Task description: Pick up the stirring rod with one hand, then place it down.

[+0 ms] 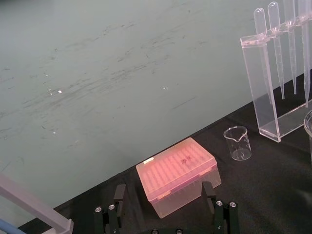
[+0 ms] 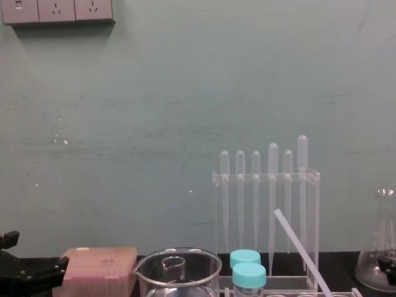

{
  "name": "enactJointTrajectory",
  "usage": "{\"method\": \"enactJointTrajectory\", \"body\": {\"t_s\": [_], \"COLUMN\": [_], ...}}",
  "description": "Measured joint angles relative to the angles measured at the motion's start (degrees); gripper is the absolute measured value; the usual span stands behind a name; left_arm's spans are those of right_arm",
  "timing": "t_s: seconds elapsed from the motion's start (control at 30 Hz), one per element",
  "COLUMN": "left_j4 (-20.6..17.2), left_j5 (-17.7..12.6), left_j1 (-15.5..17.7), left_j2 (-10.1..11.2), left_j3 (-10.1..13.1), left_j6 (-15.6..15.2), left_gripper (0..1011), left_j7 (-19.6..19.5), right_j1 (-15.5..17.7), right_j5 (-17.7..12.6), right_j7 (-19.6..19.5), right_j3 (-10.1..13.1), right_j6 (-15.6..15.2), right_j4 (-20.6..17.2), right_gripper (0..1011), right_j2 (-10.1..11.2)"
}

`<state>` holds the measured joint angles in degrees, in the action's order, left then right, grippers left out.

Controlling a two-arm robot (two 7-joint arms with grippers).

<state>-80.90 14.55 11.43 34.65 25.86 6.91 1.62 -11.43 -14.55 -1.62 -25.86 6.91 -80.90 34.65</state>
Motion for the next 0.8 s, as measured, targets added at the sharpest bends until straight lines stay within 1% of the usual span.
{"method": "enactJointTrajectory", "body": {"t_s": [0.8], "left_j4": [0.0], "left_j5": [0.0], "left_j1": [0.0], "left_j2": [0.0], "left_j3": [0.0], "left_j6": [0.0], "left_gripper": [1000], "left_j7": [0.0], "right_j1": [0.0], "right_j5": [0.0], "right_j7": [0.0], "right_j3": [0.0], "right_j6": [0.0], "right_j4": [0.0], "right_gripper": [1003], "right_j2": [0.0]}}
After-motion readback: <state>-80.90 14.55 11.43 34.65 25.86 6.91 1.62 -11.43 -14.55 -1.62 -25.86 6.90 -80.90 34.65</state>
